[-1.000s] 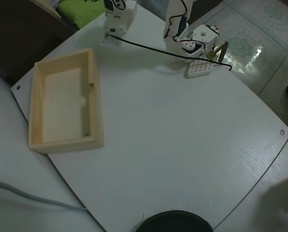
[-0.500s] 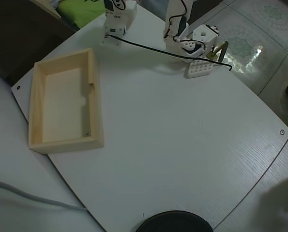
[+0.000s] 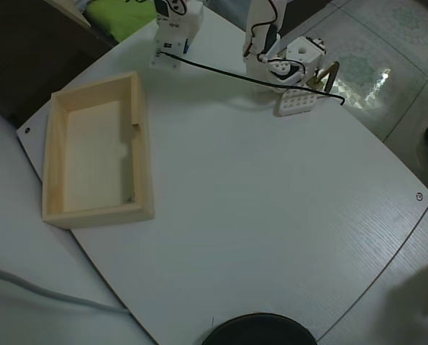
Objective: Pick up the small blue cube and put it into the box
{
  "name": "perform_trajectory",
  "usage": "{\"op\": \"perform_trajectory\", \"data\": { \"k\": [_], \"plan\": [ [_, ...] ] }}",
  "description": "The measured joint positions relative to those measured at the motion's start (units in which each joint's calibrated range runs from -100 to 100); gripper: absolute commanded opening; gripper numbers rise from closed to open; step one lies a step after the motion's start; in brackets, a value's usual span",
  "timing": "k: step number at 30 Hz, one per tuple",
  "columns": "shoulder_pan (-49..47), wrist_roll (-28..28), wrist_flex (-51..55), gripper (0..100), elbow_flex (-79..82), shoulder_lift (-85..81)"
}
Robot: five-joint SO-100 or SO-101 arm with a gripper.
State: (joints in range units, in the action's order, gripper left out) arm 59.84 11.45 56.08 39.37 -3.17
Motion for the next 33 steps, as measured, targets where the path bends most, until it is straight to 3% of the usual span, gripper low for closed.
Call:
{"op": "perform_trajectory", "data": {
  "k": [24, 33],
  "plan": [
    [-3.3, 0.0, 0.0, 10, -0.5, 0.0],
    [-6.6, 0.0, 0.3, 10, -9.3, 0.1]
  ]
}}
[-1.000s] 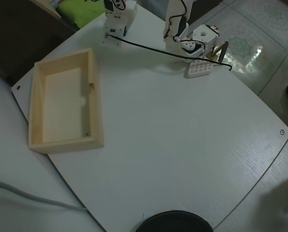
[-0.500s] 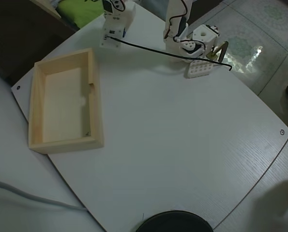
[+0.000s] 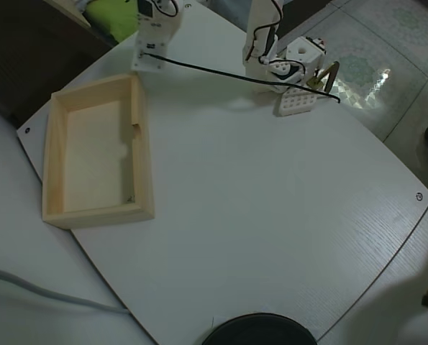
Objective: Pick up the small blue cube and put it into the box
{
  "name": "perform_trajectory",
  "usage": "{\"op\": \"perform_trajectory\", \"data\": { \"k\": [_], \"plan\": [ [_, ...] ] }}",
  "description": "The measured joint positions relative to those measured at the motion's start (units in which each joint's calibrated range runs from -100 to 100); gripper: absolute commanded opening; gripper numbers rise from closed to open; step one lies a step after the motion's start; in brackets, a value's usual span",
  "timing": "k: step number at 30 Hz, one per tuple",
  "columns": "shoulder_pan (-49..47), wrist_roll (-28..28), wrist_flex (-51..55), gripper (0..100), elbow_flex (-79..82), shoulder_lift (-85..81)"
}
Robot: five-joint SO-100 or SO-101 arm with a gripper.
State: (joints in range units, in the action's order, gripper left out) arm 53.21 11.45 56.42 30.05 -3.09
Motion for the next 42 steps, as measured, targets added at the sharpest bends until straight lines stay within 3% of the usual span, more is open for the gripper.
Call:
{"op": "perform_trajectory", "data": {
  "k": [19, 42],
  "plan": [
    [-13.8, 0.0, 0.0, 10, -7.5, -0.2],
    [-31.6, -1.4, 0.0, 10, -7.5, -13.6]
  ]
}}
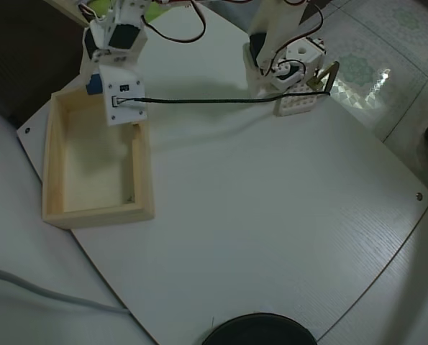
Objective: Pick up the small blue cube and put it into the box
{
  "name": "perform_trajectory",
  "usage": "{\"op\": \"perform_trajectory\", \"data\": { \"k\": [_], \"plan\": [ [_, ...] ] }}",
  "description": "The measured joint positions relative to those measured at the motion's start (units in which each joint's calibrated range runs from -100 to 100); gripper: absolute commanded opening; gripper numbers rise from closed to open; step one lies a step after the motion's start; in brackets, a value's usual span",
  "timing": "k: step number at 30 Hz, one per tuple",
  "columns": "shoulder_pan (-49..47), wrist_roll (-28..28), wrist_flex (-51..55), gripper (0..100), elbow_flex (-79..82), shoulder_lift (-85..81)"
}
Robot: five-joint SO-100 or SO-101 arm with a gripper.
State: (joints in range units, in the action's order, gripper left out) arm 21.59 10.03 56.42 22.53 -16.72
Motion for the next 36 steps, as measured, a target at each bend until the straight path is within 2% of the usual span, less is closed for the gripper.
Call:
{"op": "perform_trajectory", "data": {
  "k": [8, 17, 24, 36],
  "plan": [
    [-4.6, -0.1, 0.0, 10, 2.8, -0.3],
    [-5.5, -0.1, 0.0, 11, 3.8, -0.3],
    [-5.7, -0.1, 0.0, 21, 3.8, -0.3],
    [-5.7, -0.1, 0.0, 21, 3.8, -0.3]
  ]
}}
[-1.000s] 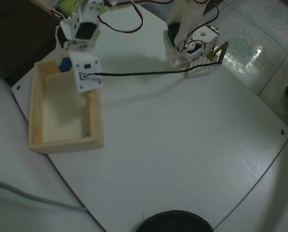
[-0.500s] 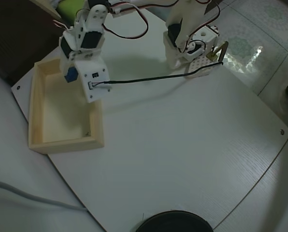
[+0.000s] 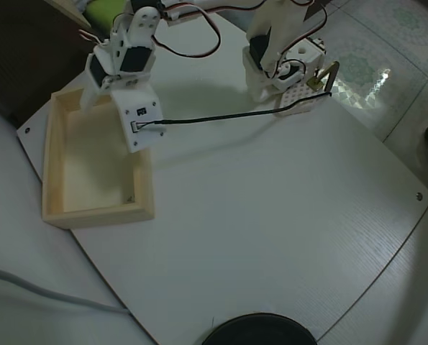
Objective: Pick up the small blue cube and put it into the box
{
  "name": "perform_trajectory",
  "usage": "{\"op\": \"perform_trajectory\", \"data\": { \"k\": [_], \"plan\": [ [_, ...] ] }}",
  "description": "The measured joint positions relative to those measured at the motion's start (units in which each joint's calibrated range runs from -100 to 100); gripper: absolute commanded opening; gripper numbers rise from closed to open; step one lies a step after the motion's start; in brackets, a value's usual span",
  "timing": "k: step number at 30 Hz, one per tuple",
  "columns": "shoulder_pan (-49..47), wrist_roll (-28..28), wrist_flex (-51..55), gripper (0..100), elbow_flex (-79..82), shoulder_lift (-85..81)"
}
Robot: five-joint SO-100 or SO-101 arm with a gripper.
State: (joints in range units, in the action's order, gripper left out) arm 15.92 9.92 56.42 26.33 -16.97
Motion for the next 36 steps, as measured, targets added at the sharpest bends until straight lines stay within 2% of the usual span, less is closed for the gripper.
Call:
{"op": "perform_trajectory", "data": {
  "k": [14, 26, 36],
  "plan": [
    [1.0, 0.0, 7.6, 21, 0.2, -2.5],
    [1.7, 0.0, 13.6, 21, 1.0, -25.8],
    [1.1, -1.2, 15.4, 21, 17.4, -47.5]
  ]
}}
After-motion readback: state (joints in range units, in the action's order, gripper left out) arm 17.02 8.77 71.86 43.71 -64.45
